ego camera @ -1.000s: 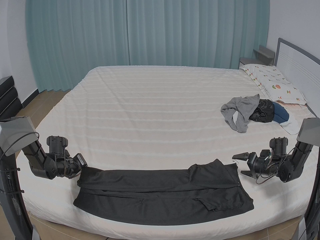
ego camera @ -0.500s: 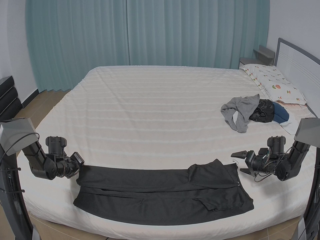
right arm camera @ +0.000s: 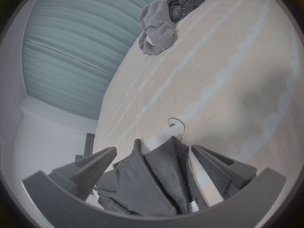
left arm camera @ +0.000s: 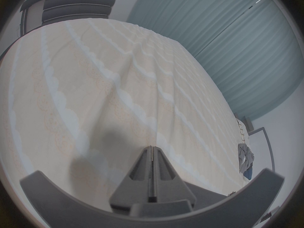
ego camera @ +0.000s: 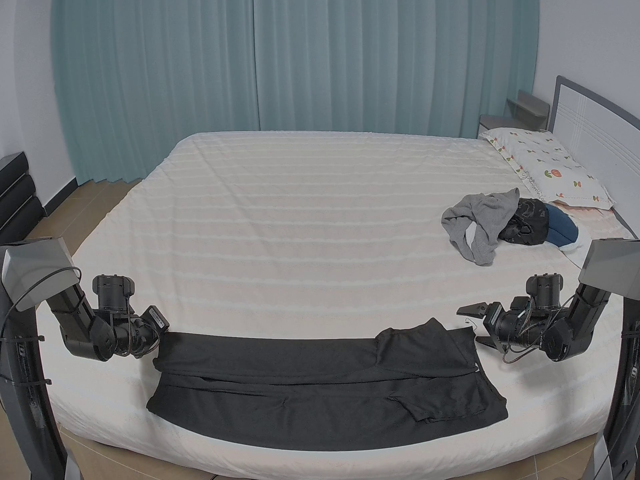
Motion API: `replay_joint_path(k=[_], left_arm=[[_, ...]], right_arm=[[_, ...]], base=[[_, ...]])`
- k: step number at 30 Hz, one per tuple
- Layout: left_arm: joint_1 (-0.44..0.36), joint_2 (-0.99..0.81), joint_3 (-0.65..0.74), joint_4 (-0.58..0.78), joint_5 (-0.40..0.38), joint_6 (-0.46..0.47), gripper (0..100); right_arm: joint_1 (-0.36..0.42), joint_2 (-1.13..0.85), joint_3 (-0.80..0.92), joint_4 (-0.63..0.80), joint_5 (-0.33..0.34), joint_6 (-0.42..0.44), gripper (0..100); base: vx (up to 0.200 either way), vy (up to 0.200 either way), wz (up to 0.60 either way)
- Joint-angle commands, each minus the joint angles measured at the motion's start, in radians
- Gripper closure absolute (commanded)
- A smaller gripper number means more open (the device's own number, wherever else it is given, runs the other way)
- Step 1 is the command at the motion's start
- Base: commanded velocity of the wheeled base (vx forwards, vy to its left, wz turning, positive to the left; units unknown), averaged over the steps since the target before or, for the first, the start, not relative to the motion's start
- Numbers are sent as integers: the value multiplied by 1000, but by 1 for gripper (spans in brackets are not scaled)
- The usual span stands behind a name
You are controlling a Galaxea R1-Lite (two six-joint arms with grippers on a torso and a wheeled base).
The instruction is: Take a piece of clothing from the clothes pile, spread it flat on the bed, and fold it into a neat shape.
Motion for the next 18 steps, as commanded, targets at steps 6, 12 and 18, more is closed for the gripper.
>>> replay_joint_path(k=[6,12,18], left_arm=[[-1,4,1,0,1,1,100],[-1,4,1,0,1,1,100],[-3,4,1,0,1,3,100]], right_arm=[[15,45,-22,0,-45,-24,100],[15,43,-20,-2,-45,-24,100],[7,36,-17,-20,-45,-23,100]], base=[[0,0,0],[0,0,0],[0,0,0]])
